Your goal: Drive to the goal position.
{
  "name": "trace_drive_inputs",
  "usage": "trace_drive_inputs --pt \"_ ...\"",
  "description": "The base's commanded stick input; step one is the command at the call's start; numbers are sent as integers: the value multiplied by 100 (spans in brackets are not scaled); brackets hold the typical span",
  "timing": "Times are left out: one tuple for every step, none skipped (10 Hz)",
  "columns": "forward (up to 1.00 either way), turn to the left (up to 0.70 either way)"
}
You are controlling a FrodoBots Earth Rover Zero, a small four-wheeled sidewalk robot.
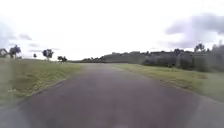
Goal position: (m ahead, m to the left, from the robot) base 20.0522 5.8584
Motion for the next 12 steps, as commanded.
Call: trace_drive_inputs --pt "70 35" --pt "70 35" --pt "70 35" --pt "70 35" --pt "70 35" --pt "70 35" --pt "70 22" --pt "70 2" --pt "70 1" --pt "70 0" --pt "70 0" --pt "70 0"
